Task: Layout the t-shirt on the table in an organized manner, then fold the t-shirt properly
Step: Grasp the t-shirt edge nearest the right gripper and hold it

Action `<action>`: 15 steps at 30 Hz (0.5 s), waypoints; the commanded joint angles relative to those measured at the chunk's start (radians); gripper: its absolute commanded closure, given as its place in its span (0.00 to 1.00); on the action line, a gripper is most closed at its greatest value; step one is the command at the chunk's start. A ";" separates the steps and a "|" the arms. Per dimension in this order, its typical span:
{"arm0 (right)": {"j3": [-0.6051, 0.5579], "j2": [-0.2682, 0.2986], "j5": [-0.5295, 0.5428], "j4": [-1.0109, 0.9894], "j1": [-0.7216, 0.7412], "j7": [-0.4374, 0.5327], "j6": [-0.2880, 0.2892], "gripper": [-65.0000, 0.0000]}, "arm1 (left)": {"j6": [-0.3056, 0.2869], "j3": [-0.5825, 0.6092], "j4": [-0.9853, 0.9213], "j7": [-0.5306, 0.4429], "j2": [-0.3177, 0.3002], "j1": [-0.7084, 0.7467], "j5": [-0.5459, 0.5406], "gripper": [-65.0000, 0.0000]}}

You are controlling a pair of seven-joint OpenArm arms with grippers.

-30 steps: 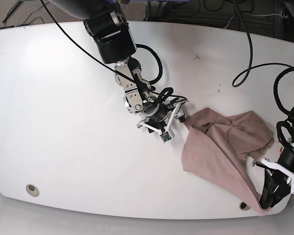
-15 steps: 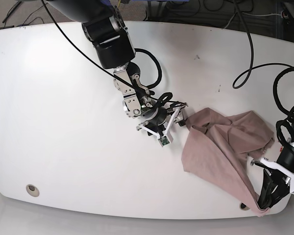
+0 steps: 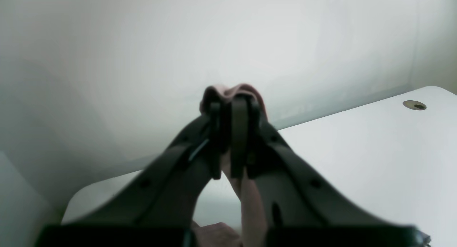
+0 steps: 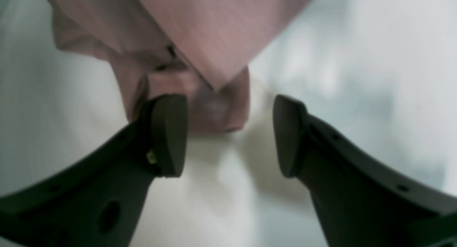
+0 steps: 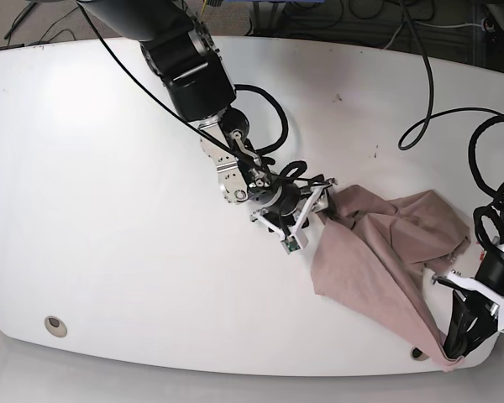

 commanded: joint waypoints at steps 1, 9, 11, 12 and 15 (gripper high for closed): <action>0.002 -0.005 0.020 0.017 0.028 0.019 0.006 0.43 | 0.003 -0.013 0.012 -0.030 -0.020 -0.023 -0.003 1.00; 0.002 -0.005 0.020 0.012 0.028 0.019 0.005 0.43 | 0.003 -0.013 0.012 -0.030 -0.020 -0.023 -0.003 1.00; 0.002 -0.005 0.020 0.012 0.028 0.019 0.005 0.43 | 0.003 -0.013 0.012 -0.030 -0.020 -0.023 -0.003 1.00; 0.002 -0.005 0.020 0.012 0.028 0.019 0.005 0.43 | 0.003 -0.013 0.012 -0.030 -0.020 -0.023 -0.003 1.00; 0.002 -0.005 0.020 0.011 0.028 0.019 0.005 0.43 | 0.003 -0.013 0.012 -0.030 -0.020 -0.023 -0.003 1.00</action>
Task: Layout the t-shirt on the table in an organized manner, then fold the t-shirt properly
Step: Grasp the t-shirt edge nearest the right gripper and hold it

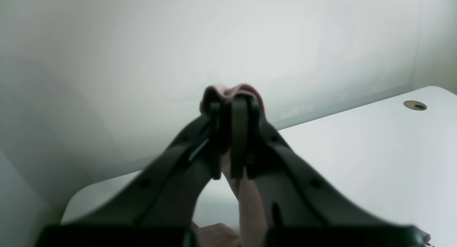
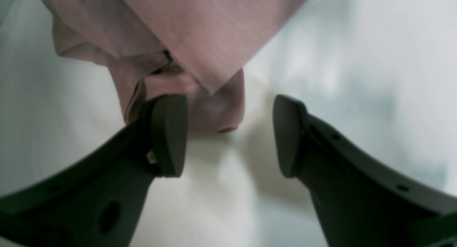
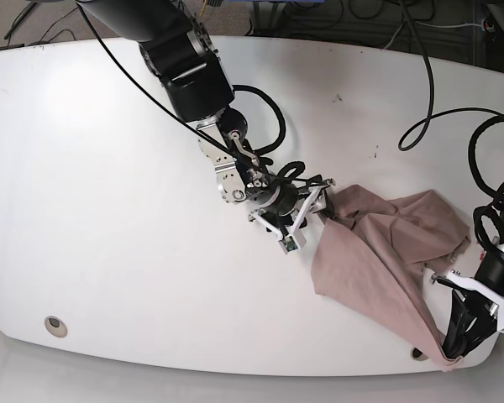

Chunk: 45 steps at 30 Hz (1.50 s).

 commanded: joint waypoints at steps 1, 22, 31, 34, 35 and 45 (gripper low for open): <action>0.002 -0.010 0.016 0.011 0.029 0.020 0.008 0.43 | 0.004 -0.013 0.012 -0.029 -0.021 -0.023 -0.003 1.00; -0.096 -0.010 0.018 -0.035 0.028 0.020 0.006 0.44 | 0.002 -0.013 0.012 -0.029 -0.021 -0.023 -0.003 1.00; -0.095 -0.010 0.018 -0.033 0.031 0.024 0.006 0.45 | 0.002 -0.013 0.012 -0.029 -0.021 -0.023 -0.003 1.00; -0.095 -0.010 0.018 -0.033 0.040 0.050 0.006 0.46 | 0.002 -0.013 0.012 -0.029 -0.021 -0.023 -0.003 1.00; -0.093 -0.010 0.018 -0.035 0.041 0.061 0.006 0.48 | 0.002 -0.013 0.012 -0.028 -0.021 -0.023 -0.003 1.00; -0.093 -0.010 0.018 -0.073 0.063 0.090 0.006 0.71 | 0.002 -0.013 0.012 -0.028 -0.021 -0.006 -0.003 1.00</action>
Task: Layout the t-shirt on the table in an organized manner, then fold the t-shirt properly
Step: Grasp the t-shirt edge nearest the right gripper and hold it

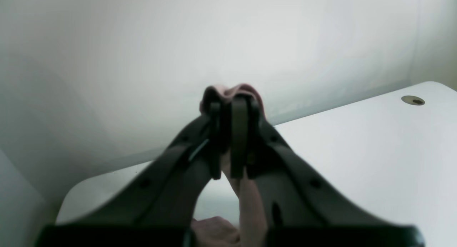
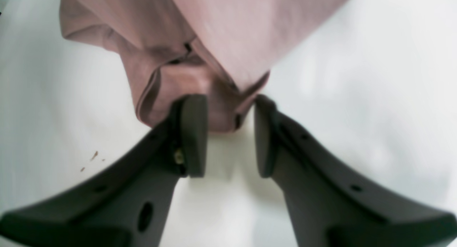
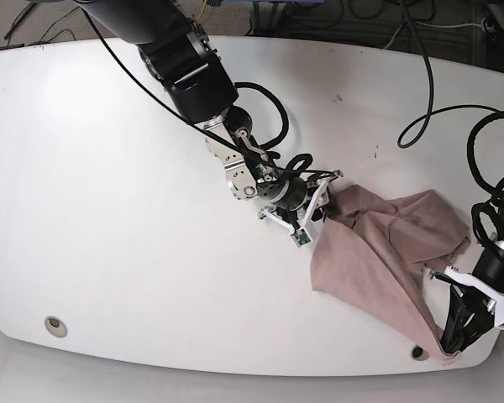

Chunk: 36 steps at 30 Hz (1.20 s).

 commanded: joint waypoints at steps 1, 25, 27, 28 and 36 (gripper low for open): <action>0.002 -0.010 0.006 -0.015 0.041 0.026 0.006 0.72 | 0.002 -0.013 0.012 -0.030 -0.021 -0.025 -0.003 1.00; 0.005 -0.010 0.006 0.034 0.038 0.023 0.003 1.00 | 0.002 -0.015 0.012 -0.031 -0.021 -0.028 -0.003 1.00; 0.005 0.016 0.006 0.100 0.026 -0.016 -0.009 1.00 | 0.002 -0.016 0.011 -0.031 -0.021 -0.030 -0.002 1.00; 0.005 0.030 0.006 0.129 0.023 -0.030 -0.020 1.00 | 0.002 -0.021 0.011 -0.033 -0.021 -0.031 0.001 1.00; 0.007 0.155 0.006 0.393 -0.049 -0.097 -0.136 1.00 | 0.002 -0.081 0.009 -0.031 -0.011 -0.030 0.078 1.00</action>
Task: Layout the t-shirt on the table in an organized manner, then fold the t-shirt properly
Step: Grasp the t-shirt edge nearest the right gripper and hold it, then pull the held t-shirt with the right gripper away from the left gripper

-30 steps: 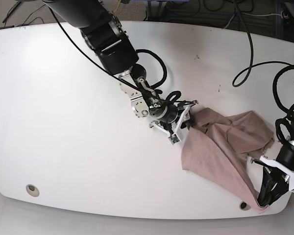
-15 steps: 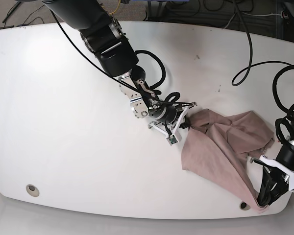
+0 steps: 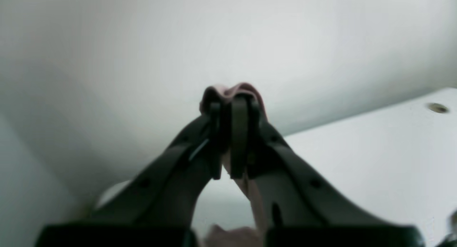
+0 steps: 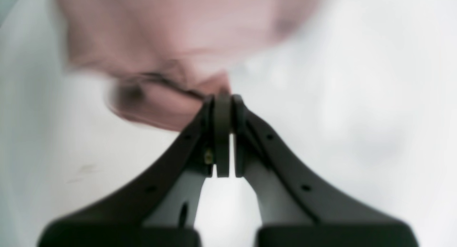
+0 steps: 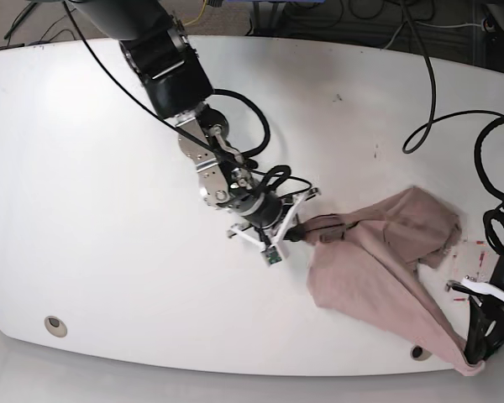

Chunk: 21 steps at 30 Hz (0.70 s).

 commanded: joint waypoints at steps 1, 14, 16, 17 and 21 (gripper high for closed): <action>0.002 0.033 0.002 0.085 0.004 -0.006 -0.021 1.00 | -0.003 -0.008 0.011 -0.028 -0.014 -0.023 0.011 1.00; 0.234 0.183 0.050 0.246 -0.100 -0.058 -0.039 1.00 | 0.000 -0.011 0.014 -0.028 0.038 -0.020 0.017 1.00; 0.283 0.209 0.068 0.258 -0.110 -0.073 -0.022 1.00 | 0.002 -0.011 0.014 -0.028 0.050 -0.019 0.017 1.00; 0.308 0.221 0.077 0.264 -0.111 -0.078 -0.012 1.00 | 0.003 -0.011 0.014 -0.028 0.053 -0.019 0.017 1.00; 0.378 0.272 0.109 0.278 -0.117 -0.092 0.016 1.00 | 0.003 -0.011 0.012 -0.028 0.075 -0.016 0.017 1.00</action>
